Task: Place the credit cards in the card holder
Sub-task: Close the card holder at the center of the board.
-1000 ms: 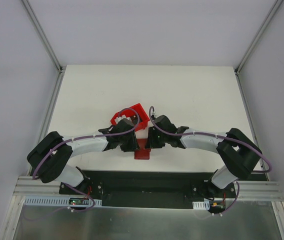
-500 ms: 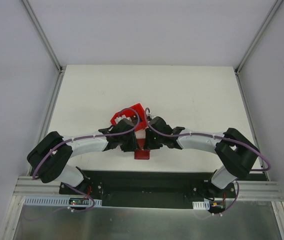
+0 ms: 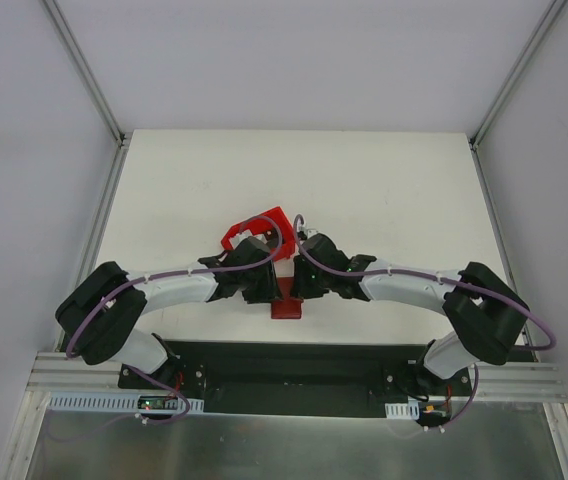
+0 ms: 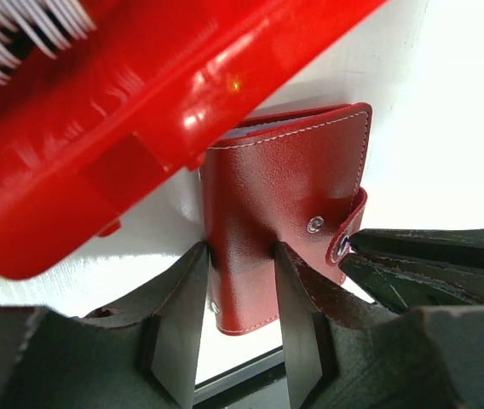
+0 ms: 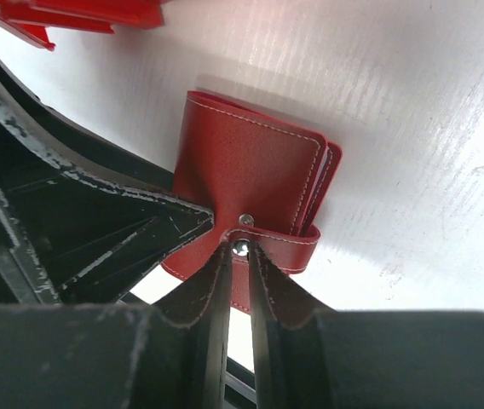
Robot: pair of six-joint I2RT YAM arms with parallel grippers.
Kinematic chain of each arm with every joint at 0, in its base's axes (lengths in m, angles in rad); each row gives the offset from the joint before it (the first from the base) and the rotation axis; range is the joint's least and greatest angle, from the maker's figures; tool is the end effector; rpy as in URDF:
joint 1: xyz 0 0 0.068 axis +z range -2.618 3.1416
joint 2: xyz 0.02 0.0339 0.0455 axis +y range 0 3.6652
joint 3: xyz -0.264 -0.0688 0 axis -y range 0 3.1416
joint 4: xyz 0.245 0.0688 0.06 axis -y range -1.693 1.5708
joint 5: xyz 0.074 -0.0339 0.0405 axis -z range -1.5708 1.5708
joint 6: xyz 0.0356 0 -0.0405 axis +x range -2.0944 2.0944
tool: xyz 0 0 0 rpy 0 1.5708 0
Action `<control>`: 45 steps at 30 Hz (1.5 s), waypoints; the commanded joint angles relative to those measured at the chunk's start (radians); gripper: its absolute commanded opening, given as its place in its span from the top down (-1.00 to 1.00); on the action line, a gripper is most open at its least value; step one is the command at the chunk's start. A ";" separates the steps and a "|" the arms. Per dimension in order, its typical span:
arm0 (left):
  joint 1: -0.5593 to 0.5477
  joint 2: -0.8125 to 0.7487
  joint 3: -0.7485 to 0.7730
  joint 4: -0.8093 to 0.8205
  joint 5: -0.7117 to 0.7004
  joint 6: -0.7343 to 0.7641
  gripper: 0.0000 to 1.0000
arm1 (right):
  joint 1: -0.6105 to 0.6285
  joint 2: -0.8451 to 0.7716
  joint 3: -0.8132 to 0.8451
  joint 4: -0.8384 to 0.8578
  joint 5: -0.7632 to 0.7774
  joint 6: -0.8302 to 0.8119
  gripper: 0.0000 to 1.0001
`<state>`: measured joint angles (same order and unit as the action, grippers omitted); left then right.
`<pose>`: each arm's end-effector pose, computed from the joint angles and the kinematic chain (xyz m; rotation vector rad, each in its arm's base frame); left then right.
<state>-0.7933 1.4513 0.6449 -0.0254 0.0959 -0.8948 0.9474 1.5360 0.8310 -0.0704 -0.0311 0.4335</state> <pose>0.1906 -0.1985 0.1594 -0.0835 2.5941 -0.8338 0.1827 0.2560 0.1876 -0.6407 2.3751 0.6876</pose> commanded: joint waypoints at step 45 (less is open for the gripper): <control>-0.014 0.034 -0.005 -0.028 0.016 0.016 0.32 | -0.006 0.081 0.030 0.031 0.080 0.028 0.69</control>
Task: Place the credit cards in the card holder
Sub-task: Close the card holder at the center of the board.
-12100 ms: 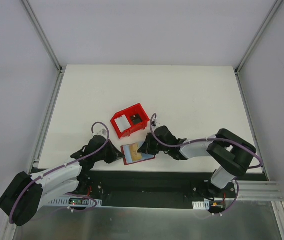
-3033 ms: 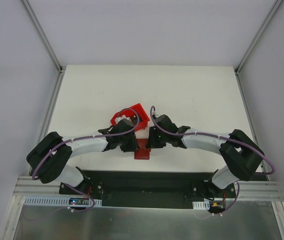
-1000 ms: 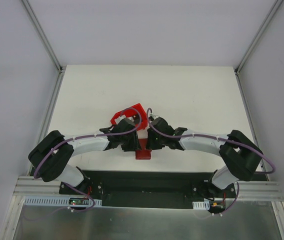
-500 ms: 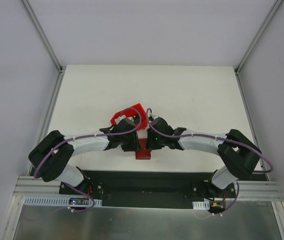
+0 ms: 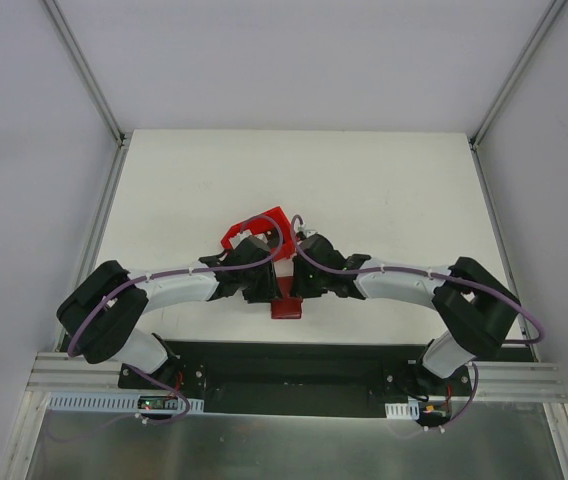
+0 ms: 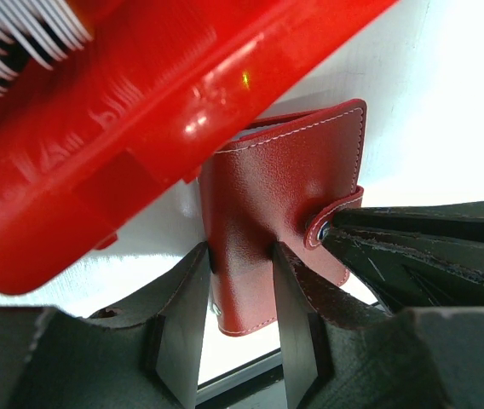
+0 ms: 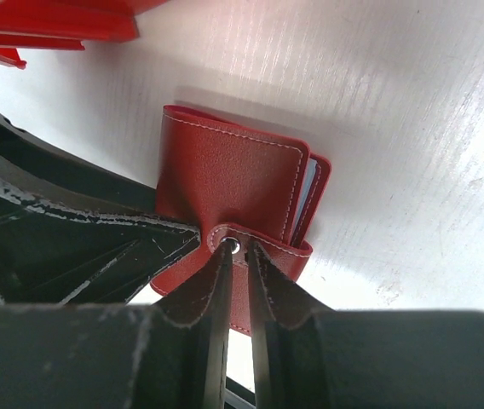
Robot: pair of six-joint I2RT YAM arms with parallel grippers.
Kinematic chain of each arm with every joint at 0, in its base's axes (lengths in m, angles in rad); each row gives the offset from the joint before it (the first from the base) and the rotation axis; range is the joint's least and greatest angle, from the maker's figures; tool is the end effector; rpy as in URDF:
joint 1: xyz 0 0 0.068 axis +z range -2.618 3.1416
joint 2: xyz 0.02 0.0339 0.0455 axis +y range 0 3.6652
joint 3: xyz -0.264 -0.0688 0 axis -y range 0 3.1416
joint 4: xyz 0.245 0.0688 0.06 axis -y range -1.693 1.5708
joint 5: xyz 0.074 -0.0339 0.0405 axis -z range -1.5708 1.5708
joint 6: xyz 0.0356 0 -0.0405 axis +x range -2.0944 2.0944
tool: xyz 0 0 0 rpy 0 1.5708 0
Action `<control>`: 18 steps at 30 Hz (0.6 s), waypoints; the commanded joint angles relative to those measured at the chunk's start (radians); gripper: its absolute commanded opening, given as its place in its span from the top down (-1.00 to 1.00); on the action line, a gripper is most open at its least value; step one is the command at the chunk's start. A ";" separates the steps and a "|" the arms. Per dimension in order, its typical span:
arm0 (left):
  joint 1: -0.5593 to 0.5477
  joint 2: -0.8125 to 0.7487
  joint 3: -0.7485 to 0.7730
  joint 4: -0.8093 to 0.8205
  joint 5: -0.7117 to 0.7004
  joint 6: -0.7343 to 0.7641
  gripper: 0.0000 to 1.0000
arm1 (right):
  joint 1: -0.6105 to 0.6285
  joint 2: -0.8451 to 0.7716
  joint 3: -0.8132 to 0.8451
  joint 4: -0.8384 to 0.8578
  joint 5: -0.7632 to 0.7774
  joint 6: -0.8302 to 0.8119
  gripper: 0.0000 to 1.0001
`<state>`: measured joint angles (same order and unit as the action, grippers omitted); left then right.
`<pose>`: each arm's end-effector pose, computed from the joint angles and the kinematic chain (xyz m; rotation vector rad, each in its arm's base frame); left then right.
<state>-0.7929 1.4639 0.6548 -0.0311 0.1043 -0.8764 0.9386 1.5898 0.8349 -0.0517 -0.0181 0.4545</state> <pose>0.1920 -0.2002 0.1586 -0.0567 2.6024 -0.8288 0.1888 0.2589 0.1742 -0.6049 2.4124 0.6585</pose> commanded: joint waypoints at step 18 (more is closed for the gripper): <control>-0.014 0.001 -0.052 0.023 0.003 -0.022 0.32 | 0.011 0.130 0.092 -0.175 0.079 0.007 0.74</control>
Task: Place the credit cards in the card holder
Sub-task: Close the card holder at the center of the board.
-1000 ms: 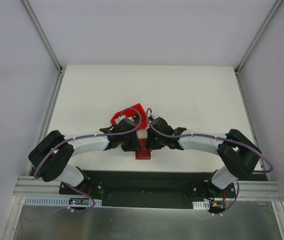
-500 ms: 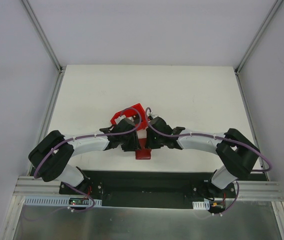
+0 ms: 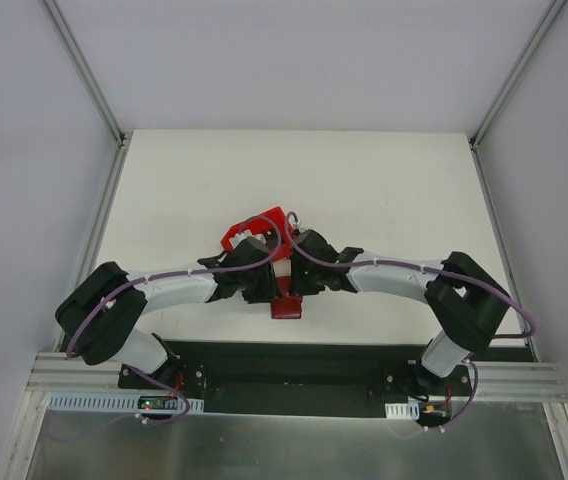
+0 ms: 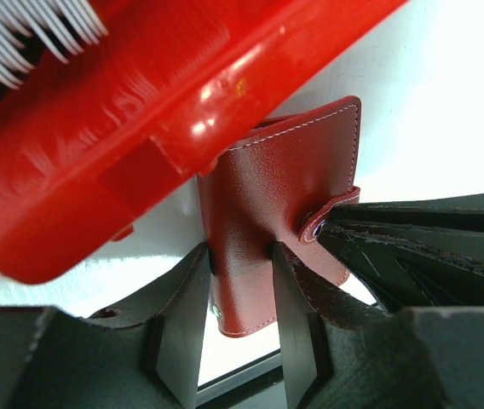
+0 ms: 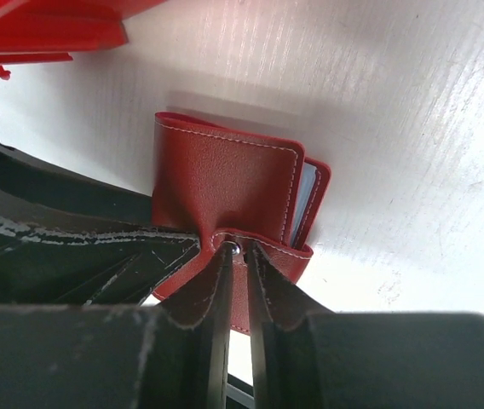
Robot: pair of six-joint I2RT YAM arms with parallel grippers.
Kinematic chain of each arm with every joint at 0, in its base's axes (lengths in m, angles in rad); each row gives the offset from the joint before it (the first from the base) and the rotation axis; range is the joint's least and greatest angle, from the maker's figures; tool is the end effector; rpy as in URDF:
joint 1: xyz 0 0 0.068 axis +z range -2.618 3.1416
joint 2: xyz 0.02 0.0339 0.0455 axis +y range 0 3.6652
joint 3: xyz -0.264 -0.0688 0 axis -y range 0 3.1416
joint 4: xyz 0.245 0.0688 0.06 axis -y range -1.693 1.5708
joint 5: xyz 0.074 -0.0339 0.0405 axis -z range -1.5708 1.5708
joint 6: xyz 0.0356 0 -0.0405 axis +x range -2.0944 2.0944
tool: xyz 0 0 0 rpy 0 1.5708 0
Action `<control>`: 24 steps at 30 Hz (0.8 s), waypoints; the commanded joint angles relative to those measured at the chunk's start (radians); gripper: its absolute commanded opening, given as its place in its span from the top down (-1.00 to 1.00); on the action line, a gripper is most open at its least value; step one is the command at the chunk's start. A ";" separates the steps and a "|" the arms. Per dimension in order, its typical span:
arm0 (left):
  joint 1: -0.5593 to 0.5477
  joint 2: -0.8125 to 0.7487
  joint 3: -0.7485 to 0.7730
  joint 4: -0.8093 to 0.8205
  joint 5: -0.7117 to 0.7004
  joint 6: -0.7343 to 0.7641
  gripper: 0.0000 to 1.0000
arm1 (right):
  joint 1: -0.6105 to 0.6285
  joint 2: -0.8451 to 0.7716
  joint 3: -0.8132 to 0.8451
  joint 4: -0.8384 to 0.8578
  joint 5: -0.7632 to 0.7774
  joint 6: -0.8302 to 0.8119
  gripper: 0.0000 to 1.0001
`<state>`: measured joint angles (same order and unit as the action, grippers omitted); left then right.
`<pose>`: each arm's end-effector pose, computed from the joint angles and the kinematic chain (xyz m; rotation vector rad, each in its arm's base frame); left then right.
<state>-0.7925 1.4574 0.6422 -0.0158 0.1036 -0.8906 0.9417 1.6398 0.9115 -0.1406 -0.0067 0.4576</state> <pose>0.1908 -0.1988 0.1578 -0.0752 2.5959 -0.8404 0.1950 0.2684 0.1749 -0.6124 2.4674 0.6059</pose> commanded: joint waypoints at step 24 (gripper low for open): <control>-0.014 -0.014 -0.087 0.060 0.005 -0.025 0.31 | 0.009 0.149 0.099 -0.254 0.096 -0.019 0.75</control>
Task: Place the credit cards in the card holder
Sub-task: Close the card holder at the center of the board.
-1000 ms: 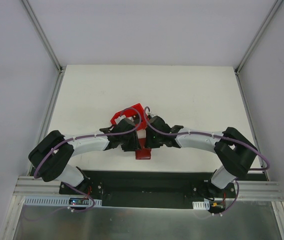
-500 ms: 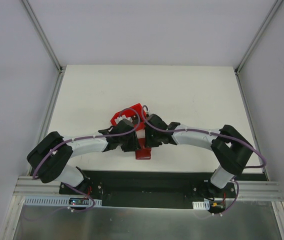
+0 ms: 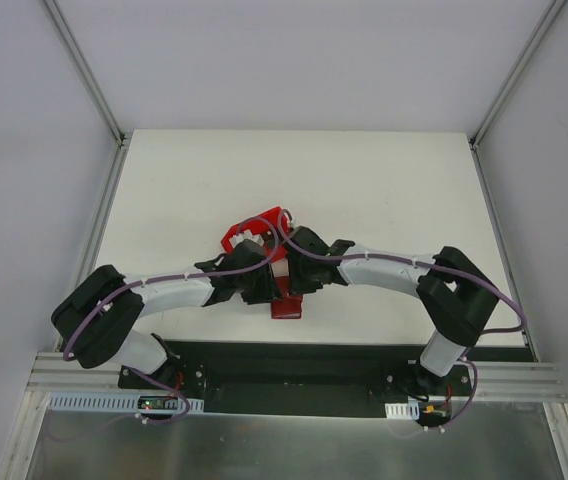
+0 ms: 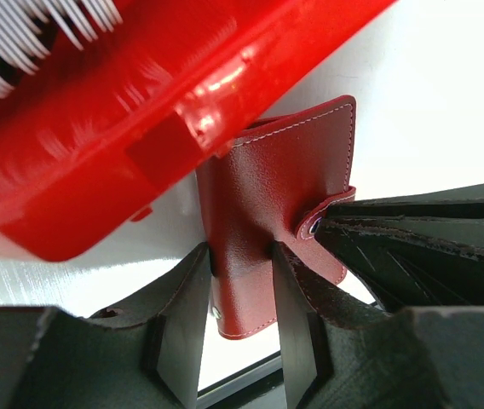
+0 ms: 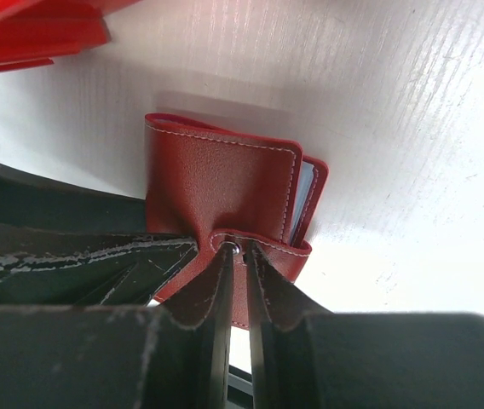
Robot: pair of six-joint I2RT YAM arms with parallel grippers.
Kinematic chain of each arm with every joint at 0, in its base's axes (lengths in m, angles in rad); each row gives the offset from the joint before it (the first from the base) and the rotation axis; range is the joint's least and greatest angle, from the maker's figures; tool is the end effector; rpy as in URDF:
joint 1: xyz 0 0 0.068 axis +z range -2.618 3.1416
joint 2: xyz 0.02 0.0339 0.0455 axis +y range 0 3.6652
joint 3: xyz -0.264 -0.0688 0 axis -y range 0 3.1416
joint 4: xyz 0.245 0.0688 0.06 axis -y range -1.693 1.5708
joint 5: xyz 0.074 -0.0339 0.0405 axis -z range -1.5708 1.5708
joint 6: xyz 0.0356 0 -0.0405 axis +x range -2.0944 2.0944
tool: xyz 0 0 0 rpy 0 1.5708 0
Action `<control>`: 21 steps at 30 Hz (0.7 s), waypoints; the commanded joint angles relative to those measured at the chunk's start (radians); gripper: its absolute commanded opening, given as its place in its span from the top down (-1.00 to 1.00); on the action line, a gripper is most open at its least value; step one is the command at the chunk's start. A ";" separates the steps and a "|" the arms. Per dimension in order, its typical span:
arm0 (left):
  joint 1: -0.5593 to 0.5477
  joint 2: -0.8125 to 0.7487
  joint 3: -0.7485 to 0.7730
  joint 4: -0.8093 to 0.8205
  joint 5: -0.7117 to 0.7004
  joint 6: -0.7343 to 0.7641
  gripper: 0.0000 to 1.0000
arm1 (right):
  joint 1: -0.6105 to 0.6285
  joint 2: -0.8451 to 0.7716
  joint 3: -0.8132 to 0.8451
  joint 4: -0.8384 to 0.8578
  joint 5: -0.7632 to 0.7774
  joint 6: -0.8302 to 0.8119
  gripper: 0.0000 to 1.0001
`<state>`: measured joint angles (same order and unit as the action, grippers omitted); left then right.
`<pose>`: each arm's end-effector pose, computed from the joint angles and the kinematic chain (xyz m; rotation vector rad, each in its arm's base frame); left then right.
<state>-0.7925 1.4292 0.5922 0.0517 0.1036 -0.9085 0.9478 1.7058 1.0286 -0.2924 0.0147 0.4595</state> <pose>0.1861 -0.1940 0.1557 -0.0934 2.5558 -0.8836 0.2023 0.2807 0.1780 -0.6293 2.5509 0.5122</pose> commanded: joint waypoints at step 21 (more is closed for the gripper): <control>-0.013 0.000 -0.049 -0.003 0.001 -0.016 0.31 | 0.005 0.189 0.056 -0.175 0.042 -0.062 0.74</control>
<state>-0.7921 1.4189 0.5739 0.0738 0.1024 -0.9291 0.9489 1.7706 1.1225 -0.3977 0.0021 0.4324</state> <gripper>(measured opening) 0.342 0.128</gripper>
